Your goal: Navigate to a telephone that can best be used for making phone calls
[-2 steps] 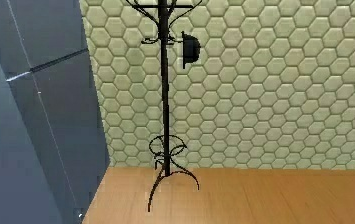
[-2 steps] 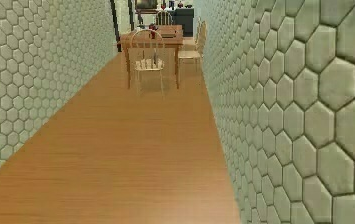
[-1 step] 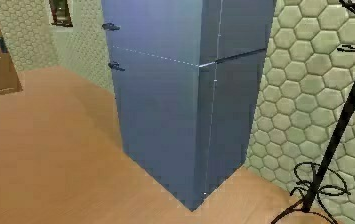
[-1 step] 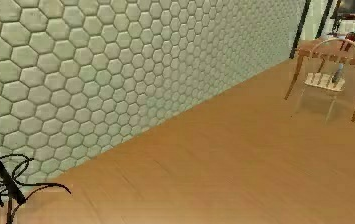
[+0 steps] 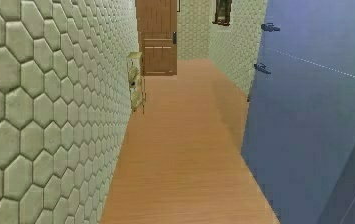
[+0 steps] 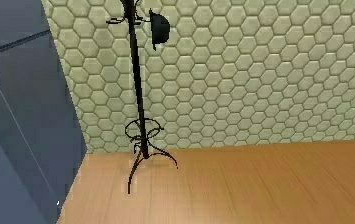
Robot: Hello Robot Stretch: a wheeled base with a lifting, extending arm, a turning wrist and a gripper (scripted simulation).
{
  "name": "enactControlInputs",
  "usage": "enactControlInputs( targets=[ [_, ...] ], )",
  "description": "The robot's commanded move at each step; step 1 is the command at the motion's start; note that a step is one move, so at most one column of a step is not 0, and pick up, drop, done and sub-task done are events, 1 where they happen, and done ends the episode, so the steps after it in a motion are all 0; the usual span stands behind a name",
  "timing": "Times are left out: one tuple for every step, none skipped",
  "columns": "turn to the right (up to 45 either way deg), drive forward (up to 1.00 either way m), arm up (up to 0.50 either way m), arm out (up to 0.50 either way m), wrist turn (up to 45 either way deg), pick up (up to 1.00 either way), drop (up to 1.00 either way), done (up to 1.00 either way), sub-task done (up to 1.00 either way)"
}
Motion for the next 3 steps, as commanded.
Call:
enactControlInputs(
  targets=[
    [0.0, 1.00, 0.00, 0.00, 0.0, 0.00, 0.00, 0.00, 0.00],
    [-3.0, 0.00, 0.00, 0.00, 0.0, 0.00, 0.00, 0.00, 0.00],
    [0.0, 0.75, 0.00, 0.00, 0.0, 0.00, 0.00, 0.00, 0.00]
  ],
)
